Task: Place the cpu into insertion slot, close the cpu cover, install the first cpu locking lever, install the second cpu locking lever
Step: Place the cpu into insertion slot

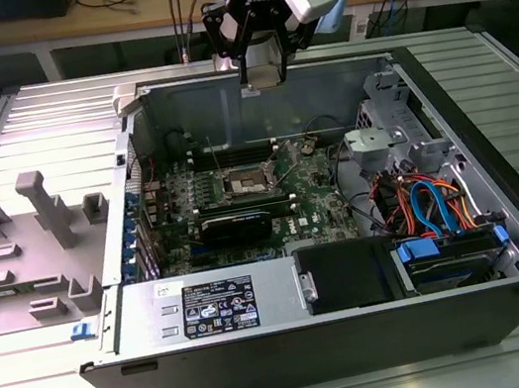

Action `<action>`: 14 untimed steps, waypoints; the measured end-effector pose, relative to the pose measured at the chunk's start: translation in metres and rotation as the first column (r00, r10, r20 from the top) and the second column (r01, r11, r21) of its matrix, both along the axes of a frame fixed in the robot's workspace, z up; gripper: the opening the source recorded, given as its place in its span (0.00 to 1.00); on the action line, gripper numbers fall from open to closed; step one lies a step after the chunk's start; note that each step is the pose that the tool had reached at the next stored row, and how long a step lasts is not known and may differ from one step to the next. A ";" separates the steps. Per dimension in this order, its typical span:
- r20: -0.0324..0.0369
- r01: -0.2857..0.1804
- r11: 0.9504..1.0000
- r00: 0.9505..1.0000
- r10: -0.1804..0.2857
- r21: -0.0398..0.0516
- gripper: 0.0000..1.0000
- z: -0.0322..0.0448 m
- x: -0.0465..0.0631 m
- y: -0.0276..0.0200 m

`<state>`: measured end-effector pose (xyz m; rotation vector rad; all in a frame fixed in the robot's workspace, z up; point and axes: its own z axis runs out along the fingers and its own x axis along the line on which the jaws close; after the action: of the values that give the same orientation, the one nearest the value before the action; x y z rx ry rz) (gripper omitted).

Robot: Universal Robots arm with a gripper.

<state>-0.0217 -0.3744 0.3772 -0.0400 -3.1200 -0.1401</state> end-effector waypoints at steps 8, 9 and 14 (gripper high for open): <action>0.000 0.000 1.000 1.000 0.000 0.000 0.54 -0.0008 0.000 -0.0047; 0.000 0.000 1.000 1.000 0.000 -0.001 0.54 -0.0009 0.000 -0.0049; 0.000 0.022 1.000 1.000 -0.022 -0.004 0.54 -0.0021 0.000 -0.0053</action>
<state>-0.0215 -0.3797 0.3751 -0.0748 -3.1206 -0.1336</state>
